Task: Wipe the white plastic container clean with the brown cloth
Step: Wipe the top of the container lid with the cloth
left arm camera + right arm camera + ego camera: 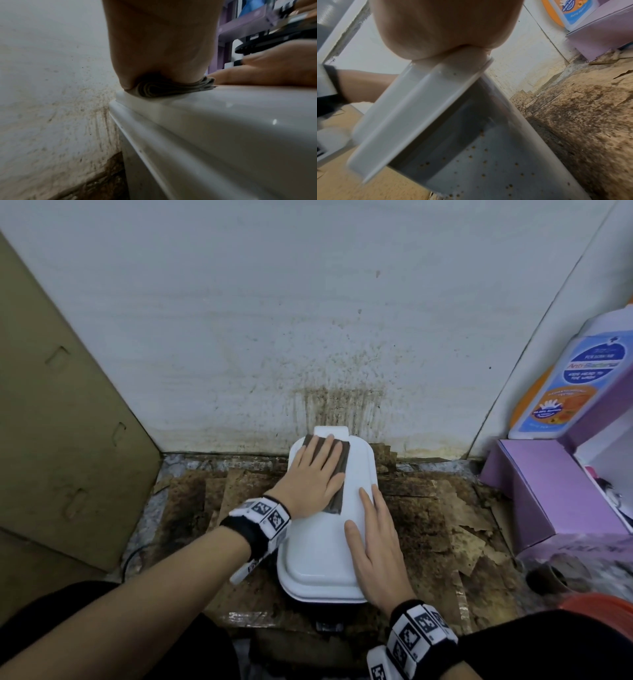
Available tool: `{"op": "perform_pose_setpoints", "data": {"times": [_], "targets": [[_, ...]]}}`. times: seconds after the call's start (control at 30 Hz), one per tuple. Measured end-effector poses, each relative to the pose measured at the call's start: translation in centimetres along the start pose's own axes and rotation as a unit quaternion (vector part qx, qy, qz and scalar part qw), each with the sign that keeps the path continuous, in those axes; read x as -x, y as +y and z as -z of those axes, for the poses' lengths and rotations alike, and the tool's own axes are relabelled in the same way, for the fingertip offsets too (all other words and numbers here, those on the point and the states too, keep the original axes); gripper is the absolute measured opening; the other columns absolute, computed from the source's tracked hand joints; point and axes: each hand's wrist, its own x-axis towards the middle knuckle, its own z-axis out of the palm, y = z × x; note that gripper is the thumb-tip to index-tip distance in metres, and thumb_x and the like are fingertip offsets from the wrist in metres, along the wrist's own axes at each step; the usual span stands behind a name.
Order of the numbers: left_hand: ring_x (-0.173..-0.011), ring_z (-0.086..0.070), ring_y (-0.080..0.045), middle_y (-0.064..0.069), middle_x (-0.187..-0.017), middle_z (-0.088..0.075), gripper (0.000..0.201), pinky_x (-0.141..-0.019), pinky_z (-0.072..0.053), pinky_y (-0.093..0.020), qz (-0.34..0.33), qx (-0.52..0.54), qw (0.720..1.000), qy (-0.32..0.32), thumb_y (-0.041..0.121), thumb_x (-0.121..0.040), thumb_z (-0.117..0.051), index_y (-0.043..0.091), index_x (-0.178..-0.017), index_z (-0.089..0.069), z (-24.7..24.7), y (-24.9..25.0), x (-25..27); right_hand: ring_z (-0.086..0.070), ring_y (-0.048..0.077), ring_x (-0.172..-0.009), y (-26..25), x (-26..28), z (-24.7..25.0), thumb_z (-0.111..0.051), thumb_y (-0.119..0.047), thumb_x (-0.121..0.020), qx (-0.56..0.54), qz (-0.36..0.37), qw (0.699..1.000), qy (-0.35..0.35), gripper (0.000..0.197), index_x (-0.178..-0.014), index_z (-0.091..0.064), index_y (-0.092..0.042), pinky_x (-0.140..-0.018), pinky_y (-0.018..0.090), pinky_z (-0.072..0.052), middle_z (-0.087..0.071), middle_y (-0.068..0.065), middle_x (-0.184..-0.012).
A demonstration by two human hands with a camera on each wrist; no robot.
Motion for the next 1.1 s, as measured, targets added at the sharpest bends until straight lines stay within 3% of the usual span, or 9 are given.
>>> {"op": "perform_pose_setpoints", "data": {"times": [0.1,0.27,0.37,0.63,0.77,0.83,0.93,1.1], "targets": [[-0.158,0.011,-0.034,-0.009,-0.171,0.008,0.083,-0.127,-0.001,-0.051,-0.005,-0.006,1.000,0.004,0.058,-0.094,0.008,0.014,-0.163,0.001,-0.9,1.3,3.0,0.003,-0.002,-0.153,0.0,0.1,-0.1,-0.029,-0.054,-0.105,0.001,0.002,1.000,0.002,0.061,-0.160,-0.005,-0.040,-0.126,0.033,-0.011,0.010,-0.026,-0.166],[-0.157,0.010,-0.032,-0.009,-0.171,0.003,0.073,-0.127,0.004,-0.046,-0.018,-0.018,0.999,0.045,0.052,-0.102,-0.003,0.013,-0.163,-0.004,-2.0,3.5,7.2,0.003,-0.002,-0.154,0.1,0.1,-0.2,-0.026,-0.058,-0.104,0.003,0.007,1.000,0.006,0.063,-0.160,-0.005,-0.039,-0.126,0.033,-0.011,0.010,-0.024,-0.166],[-0.154,0.020,-0.027,-0.006,-0.170,0.009,0.072,-0.126,0.010,-0.043,-0.015,-0.005,0.999,0.042,0.053,-0.101,-0.001,0.015,-0.163,0.002,-2.3,3.7,7.9,0.002,-0.001,-0.154,0.3,0.1,-0.3,-0.025,-0.059,-0.103,0.005,0.009,1.000,0.010,0.064,-0.160,-0.005,-0.039,-0.126,0.034,-0.012,0.010,-0.024,-0.167],[-0.156,0.022,-0.026,-0.002,-0.169,0.022,0.083,-0.126,0.009,-0.044,0.027,0.044,0.999,0.002,0.066,-0.095,0.003,0.018,-0.163,0.010,-1.4,1.4,4.2,0.004,-0.001,-0.154,0.1,-0.1,-0.2,-0.025,-0.058,-0.104,0.004,0.003,1.000,0.004,0.062,-0.160,-0.004,-0.040,-0.126,0.032,-0.010,0.011,-0.025,-0.166],[-0.153,0.027,-0.031,-0.006,-0.168,0.026,0.073,-0.125,0.010,-0.049,0.062,0.105,0.992,-0.023,0.053,-0.108,-0.016,0.012,-0.162,0.012,-0.2,-0.7,0.8,0.003,0.000,-0.154,-0.1,0.0,0.0,-0.026,-0.058,-0.104,-0.002,-0.004,1.000,-0.004,0.062,-0.160,-0.004,-0.041,-0.126,0.034,-0.010,0.012,-0.026,-0.165],[-0.150,0.033,-0.027,-0.002,-0.164,0.031,0.071,-0.125,0.011,-0.051,0.055,0.139,0.988,-0.029,0.046,-0.110,-0.021,0.011,-0.161,0.015,0.2,-1.4,0.1,0.003,0.000,-0.154,-0.1,0.0,0.0,-0.026,-0.057,-0.105,-0.002,-0.004,1.000,-0.006,0.062,-0.160,-0.004,-0.041,-0.126,0.034,-0.011,0.012,-0.026,-0.165],[-0.150,0.033,-0.022,0.004,-0.165,0.032,0.074,-0.124,0.008,-0.045,0.055,0.219,0.974,-0.014,0.047,-0.109,-0.028,0.015,-0.162,0.014,0.4,-1.8,0.3,0.003,0.000,-0.154,-0.2,0.0,0.0,-0.027,-0.056,-0.105,-0.002,-0.001,1.000,-0.001,0.061,-0.160,-0.005,-0.040,-0.126,0.034,-0.011,0.011,-0.025,-0.166],[-0.152,0.031,-0.021,0.000,-0.167,0.030,0.076,-0.125,0.007,-0.044,0.073,0.244,0.967,0.000,0.048,-0.109,-0.029,0.013,-0.161,0.014,0.1,-1.2,1.3,0.003,0.001,-0.154,0.0,0.1,-0.1,-0.027,-0.056,-0.105,0.000,-0.001,1.000,0.001,0.061,-0.160,-0.006,-0.039,-0.126,0.033,-0.010,0.011,-0.024,-0.166]]}}
